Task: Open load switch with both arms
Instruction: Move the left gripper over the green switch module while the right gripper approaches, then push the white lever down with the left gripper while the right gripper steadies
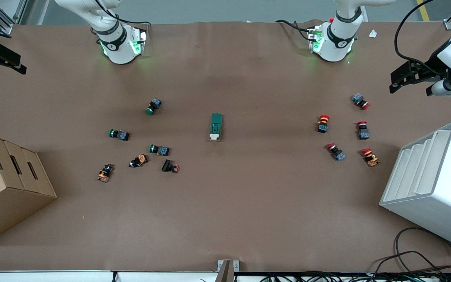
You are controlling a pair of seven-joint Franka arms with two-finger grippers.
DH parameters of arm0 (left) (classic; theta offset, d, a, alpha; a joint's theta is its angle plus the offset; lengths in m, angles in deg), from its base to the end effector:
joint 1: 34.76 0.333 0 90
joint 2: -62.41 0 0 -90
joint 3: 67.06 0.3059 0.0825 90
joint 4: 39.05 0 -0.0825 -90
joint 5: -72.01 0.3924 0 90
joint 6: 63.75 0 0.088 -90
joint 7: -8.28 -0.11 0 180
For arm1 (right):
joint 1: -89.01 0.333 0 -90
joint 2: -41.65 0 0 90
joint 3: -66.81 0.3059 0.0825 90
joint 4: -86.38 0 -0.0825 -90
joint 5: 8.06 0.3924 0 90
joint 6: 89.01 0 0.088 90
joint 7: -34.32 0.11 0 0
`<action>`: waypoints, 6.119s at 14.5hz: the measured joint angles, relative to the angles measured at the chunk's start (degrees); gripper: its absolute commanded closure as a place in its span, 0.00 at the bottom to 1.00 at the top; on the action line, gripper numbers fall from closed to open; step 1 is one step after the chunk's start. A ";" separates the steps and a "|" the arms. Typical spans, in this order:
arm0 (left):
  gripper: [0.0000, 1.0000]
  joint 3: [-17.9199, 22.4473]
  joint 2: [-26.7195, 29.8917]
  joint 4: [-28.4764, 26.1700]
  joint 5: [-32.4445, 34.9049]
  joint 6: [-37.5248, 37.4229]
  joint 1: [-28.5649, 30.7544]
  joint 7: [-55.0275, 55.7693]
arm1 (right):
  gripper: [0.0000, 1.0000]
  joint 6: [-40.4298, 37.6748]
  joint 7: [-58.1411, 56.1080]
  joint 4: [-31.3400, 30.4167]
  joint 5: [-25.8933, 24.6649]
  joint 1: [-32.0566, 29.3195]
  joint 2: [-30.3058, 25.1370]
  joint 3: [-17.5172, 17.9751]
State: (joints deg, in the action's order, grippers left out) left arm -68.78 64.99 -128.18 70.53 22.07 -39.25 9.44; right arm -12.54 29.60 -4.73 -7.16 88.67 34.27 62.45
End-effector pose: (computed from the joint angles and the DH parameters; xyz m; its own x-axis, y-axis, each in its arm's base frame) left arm 0.5384 -0.0620 0.6372 0.9959 -0.0898 -0.0132 -0.0895 -0.9957 0.0242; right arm 0.4953 -0.0415 0.6514 0.9922 0.0065 -0.1241 0.0021 -0.9994 -0.0357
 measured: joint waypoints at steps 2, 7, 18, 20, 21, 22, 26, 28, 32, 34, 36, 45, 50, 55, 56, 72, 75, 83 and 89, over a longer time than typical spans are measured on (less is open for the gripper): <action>0.00 0.00 0.00 0.09 0.00 0.00 -0.03 0.01 | 0.00 0.06 0.02 -0.02 0.00 -0.18 0.00 -0.05; 0.00 -0.74 -0.01 0.44 0.00 0.00 -1.11 0.01 | 0.00 1.19 0.02 -0.02 0.00 -0.32 0.00 -0.01; 0.00 -21.30 -7.40 0.43 0.29 10.74 -4.70 27.22 | 0.00 3.27 0.06 0.16 -0.02 -0.73 6.83 -0.09; 0.00 -24.60 -9.92 0.35 3.67 13.42 -7.20 36.45 | 0.00 6.53 0.05 0.70 -0.26 -0.76 12.33 -0.07; 0.00 -25.20 -11.48 0.32 5.96 14.69 -9.92 41.64 | 0.00 8.18 0.04 1.33 -0.52 -0.77 14.81 -0.09; 0.00 -25.40 -13.14 0.26 8.04 16.02 -13.08 46.81 | 0.00 9.07 0.05 1.96 -0.61 -0.77 16.50 -0.07; 0.00 -25.64 -20.75 -0.04 18.64 19.69 -25.01 67.34 | 0.00 9.23 1.16 3.30 0.56 -0.58 17.51 0.21; 0.00 -25.65 -24.96 -0.13 25.02 20.43 -30.03 77.16 | 0.00 8.66 5.71 3.57 3.80 -0.55 17.32 0.22; 0.00 -25.65 -33.05 -0.29 37.54 22.72 -37.34 95.99 | 0.00 8.62 20.67 3.71 5.24 2.16 17.25 0.90; 0.00 -25.65 -38.03 -0.40 46.26 23.60 -40.67 108.05 | 0.00 8.62 26.67 3.70 5.24 4.37 17.25 1.12; 0.00 -25.65 -42.76 -0.42 54.01 24.13 -43.52 117.37 | 0.00 8.51 29.32 3.48 5.23 5.34 17.26 1.15; 0.02 -25.53 -53.76 -4.82 81.86 24.15 -47.61 136.80 | 0.00 13.75 45.37 2.64 5.40 11.18 22.18 1.33; 0.02 -25.51 -54.86 -8.54 92.28 22.98 -47.88 140.40 | 0.00 17.54 66.41 2.90 5.53 21.35 28.46 1.56; 0.02 -23.62 -54.60 -14.09 106.00 22.40 -48.09 146.82 | 0.00 20.60 85.87 9.51 5.89 29.86 40.28 1.64; 0.02 -23.22 -54.58 -14.53 107.30 22.31 -48.28 147.29 | 0.00 22.00 89.56 10.75 6.77 31.39 42.82 1.66; 0.00 -20.04 -54.83 -15.62 109.42 19.38 -49.04 147.31 | 0.00 26.45 108.63 14.22 13.17 43.54 54.18 1.59; 0.00 -20.04 -54.83 -15.62 109.42 19.35 -49.05 147.31 | 0.00 20.11 108.60 15.41 13.90 43.53 54.17 1.61; 0.00 -20.04 -54.84 -15.62 109.42 19.34 -49.06 147.31 | 0.00 13.34 108.46 17.00 15.64 43.56 53.39 2.82; 0.00 -20.03 -54.84 -15.62 109.42 19.33 -49.07 147.31 | 0.00 19.04 108.36 11.72 15.63 44.70 53.73 4.03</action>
State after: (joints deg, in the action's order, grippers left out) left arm -88.82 10.15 -143.80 179.95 41.39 -88.32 156.75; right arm 6.50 137.96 6.99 8.47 133.37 88.01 66.49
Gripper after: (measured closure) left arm 0.000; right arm 0.000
